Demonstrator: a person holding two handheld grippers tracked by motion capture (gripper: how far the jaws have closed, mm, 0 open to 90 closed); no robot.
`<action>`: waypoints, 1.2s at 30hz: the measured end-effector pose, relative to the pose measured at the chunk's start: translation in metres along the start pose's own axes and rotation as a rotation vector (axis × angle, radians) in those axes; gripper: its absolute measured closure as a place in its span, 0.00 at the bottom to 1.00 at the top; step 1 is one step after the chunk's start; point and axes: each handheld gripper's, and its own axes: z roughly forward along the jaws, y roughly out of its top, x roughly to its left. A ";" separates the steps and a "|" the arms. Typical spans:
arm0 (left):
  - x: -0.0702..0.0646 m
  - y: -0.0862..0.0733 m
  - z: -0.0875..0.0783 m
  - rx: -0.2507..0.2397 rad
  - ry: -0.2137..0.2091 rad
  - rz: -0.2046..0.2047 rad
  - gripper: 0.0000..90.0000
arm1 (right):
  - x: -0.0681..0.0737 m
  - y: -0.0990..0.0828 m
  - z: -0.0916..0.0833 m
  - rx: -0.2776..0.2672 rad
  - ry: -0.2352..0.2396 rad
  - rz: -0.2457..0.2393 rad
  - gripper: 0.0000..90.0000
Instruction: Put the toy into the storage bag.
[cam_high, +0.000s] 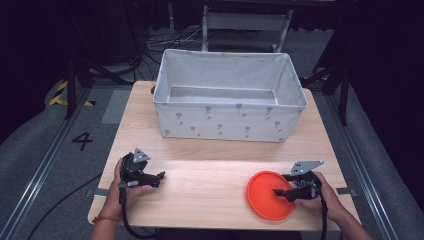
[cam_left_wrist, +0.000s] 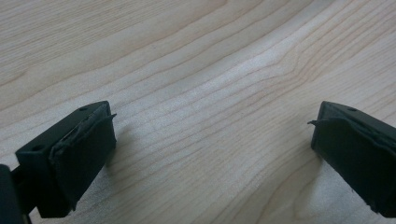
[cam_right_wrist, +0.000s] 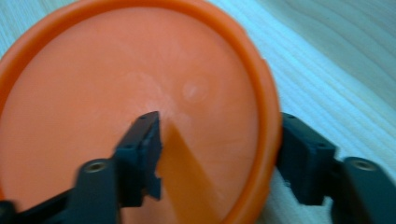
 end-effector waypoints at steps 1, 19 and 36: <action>0.000 0.000 0.000 -0.001 0.000 -0.001 0.00 | -0.002 0.000 -0.001 -0.001 0.005 0.007 0.54; 0.000 0.000 0.000 -0.001 0.000 -0.001 0.00 | -0.006 0.041 -0.035 0.000 0.116 -0.068 0.90; -0.001 0.000 0.000 -0.001 0.007 -0.001 0.01 | 0.025 0.078 -0.091 0.051 -0.050 -0.271 0.92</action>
